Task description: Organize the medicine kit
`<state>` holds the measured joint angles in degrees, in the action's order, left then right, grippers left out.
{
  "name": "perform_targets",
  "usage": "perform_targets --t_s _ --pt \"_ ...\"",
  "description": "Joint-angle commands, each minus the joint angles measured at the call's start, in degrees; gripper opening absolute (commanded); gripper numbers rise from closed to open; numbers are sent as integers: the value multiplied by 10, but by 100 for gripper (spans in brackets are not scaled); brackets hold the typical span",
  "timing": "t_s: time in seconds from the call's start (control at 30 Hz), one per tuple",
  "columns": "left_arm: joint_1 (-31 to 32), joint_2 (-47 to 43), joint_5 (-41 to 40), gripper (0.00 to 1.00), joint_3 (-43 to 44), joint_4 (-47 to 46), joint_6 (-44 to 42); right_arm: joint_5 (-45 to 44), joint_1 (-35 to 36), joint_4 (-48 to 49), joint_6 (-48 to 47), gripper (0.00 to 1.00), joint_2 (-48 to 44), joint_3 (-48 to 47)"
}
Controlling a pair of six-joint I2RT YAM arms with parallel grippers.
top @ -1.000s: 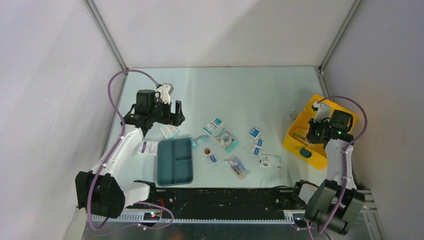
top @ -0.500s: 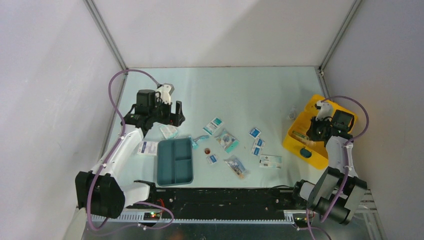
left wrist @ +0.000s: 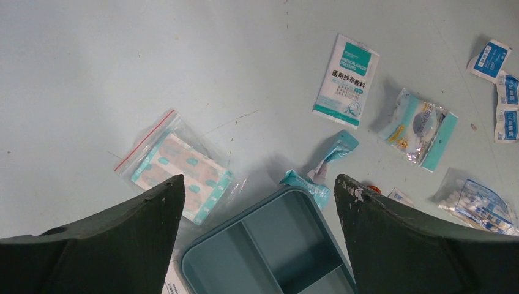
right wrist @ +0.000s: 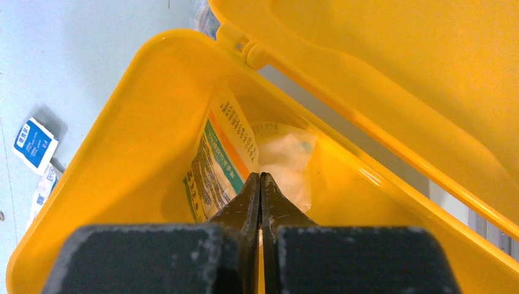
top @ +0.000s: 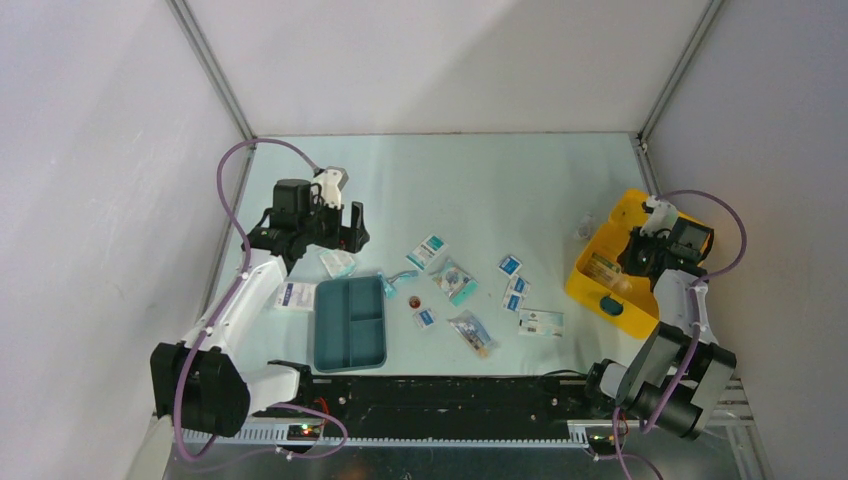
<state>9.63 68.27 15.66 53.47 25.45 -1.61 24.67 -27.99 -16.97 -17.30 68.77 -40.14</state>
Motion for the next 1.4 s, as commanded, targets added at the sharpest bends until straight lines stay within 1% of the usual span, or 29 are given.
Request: perform_targets --t_s 0.0,0.07,0.1,0.13,0.17,0.23,0.4,0.5,0.53,0.57,0.6,0.63,0.67,0.7,0.73,0.77,0.8,0.83,0.87,0.9,0.93,0.97,1.0,1.03,1.07,1.1,1.17,1.23,1.37 --pt "4 -11 -4 96 16 -8 -17 2 -4 33 18 0 7 -2" --pt "4 -11 -4 96 17 -8 -17 6 -4 12 14 7 8 -10" --pt "4 -12 -4 96 17 -8 -17 5 -4 -7 12 16 6 -14" --pt "4 -12 -4 96 16 -8 -18 4 -5 -16 11 21 -3 -20" --pt "4 -13 -5 96 16 -8 -18 1 -7 -32 11 29 -11 -22" --pt "4 -14 -5 96 14 -8 -19 -2 -9 -57 9 36 -41 -29" --pt "4 -15 0 96 10 -8 -20 -8 -9 -124 7 42 -152 -54" --pt "4 -13 3 96 8 -8 -21 5 -6 -146 8 53 -213 -68" --pt "5 -10 5 96 6 -8 -21 17 2 -152 8 59 -222 -74" --pt "5 -8 7 96 4 -8 -22 22 9 -154 9 63 -235 -78" --pt "7 -4 13 96 4 -8 -22 23 33 -154 10 70 -240 -80" --pt "9 -1 18 96 3 -8 -23 20 50 -153 19 73 -241 -84" --pt "15 4 20 96 5 -8 -23 9 95 -152 24 75 -239 -88" --pt "19 7 21 96 6 -8 -23 3 118 -152 33 75 -226 -97" --pt "29 11 19 96 9 -8 -23 -14 174 -152 38 75 -217 -101" --pt "35 13 17 96 10 -8 -24 -22 204 -151 45 75 -195 -111" --pt "47 17 17 96 13 -8 -24 -33 254 -147 47 74 -169 -115" --pt "58 20 15 96 15 -8 -24 -29 300 -145 43 73 -156 -124" --pt "63 21 15 96 15 -8 -24 -15 318 -146 30 72 -126 -128" --pt "72 24 15 96 15 -8 -24 -12 353 -147 21 71 -109 -136" --pt "76 25 15 96 14 -8 -23 -16 373 -148 -2 69 -76 -142" --pt "81 26 16 96 12 -8 -24 -23 411 -151 -16 68 -58 -150" --pt "82 26 16 96 11 -8 -24 -47 434 -150 -45 65 -24 -153" --pt "85 24 16 96 8 -8 -25 -80 481 -140 -57 63 -8 -155" --pt "85 23 15 96 6 -8 -27 -96 502 -132 -75 62 22 -155" --pt "85 18 10 96 3 -7 -28 -124 540 -112 -80 60 38 -157" --pt "85 9 -3 96 -1 -7 -30 -140 580 -95 -87 58 89 -171" --pt "85 2 -12 96 0 -3 -31 -149 604 -93 -83 56 147 -195" --pt "85 -2 -20 96 2 6 -33 -161 631 -93 -72 54 263 -243"
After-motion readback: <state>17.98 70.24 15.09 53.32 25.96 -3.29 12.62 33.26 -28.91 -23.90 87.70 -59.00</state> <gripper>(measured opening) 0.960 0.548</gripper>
